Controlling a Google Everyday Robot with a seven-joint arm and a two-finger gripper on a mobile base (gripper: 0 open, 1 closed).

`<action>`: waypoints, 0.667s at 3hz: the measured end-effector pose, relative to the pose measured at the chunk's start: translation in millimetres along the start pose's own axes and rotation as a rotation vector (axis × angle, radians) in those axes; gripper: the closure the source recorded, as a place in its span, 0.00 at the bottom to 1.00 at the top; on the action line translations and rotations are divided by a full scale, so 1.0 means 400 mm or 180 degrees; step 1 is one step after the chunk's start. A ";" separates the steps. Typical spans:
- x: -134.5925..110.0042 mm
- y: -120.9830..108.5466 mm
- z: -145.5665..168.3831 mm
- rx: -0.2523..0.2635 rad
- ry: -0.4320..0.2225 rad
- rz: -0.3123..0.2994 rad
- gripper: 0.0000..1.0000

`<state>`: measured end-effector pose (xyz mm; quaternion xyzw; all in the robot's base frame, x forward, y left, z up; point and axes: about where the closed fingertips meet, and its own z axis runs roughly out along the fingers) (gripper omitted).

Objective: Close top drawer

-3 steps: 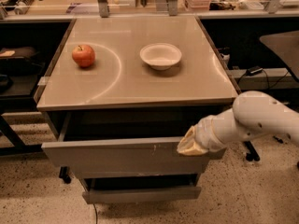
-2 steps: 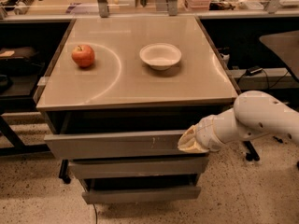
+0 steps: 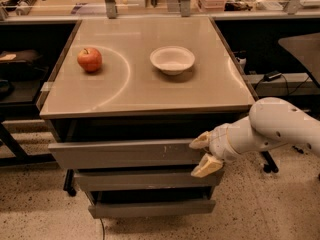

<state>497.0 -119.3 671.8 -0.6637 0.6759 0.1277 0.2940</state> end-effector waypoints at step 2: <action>0.000 0.000 0.000 0.0000 0.0000 0.0000 0.00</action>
Offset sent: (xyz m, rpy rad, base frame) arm 0.0000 0.0000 0.0000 0.0000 0.0000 0.0000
